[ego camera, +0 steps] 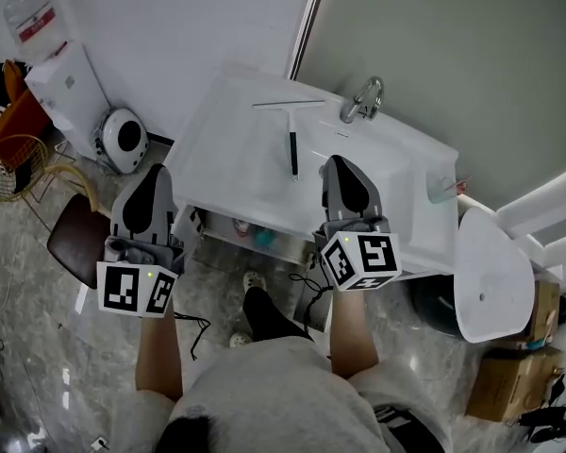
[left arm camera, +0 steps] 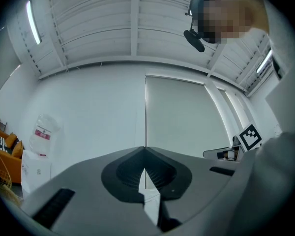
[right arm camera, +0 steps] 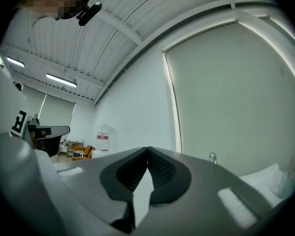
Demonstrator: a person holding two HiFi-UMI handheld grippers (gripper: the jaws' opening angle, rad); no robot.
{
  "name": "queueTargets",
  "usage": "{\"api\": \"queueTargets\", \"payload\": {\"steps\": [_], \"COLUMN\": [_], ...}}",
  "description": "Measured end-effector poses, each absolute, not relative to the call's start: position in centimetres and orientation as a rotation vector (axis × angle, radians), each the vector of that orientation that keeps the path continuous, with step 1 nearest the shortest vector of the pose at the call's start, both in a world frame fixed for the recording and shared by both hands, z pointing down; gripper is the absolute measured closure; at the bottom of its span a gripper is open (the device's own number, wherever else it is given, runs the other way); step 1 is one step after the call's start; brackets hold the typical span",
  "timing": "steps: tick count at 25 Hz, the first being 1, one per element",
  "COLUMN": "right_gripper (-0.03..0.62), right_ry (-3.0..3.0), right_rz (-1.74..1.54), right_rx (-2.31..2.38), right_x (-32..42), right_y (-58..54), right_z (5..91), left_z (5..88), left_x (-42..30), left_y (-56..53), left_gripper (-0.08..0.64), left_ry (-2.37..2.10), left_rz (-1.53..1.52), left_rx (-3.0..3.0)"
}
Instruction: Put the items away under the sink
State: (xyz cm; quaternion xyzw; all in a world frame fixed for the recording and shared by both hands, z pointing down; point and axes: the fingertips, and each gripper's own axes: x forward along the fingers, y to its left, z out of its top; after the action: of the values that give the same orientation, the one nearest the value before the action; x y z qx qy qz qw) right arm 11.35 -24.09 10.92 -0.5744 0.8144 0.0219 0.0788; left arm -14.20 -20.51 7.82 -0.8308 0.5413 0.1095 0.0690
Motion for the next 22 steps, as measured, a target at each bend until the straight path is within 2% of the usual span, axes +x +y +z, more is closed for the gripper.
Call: {"api": "queueTargets", "payload": {"steps": [12, 22], "right_gripper": [0.581, 0.581], "right_ry": [2.576, 2.729], "right_rz": [-0.031, -0.375], "right_rx": [-1.759, -1.866], "right_x": [11.6, 13.0], "right_y": [-38.4, -46.7], "right_z": [11.7, 23.1], "left_z": [7.1, 10.5], "left_x": [-14.3, -13.2], "left_y": [-30.0, -35.4], "left_gripper": [0.561, 0.561], "left_ry": [1.685, 1.743], "left_rz": [0.291, 0.207], "left_rx": [-2.472, -2.511]}}
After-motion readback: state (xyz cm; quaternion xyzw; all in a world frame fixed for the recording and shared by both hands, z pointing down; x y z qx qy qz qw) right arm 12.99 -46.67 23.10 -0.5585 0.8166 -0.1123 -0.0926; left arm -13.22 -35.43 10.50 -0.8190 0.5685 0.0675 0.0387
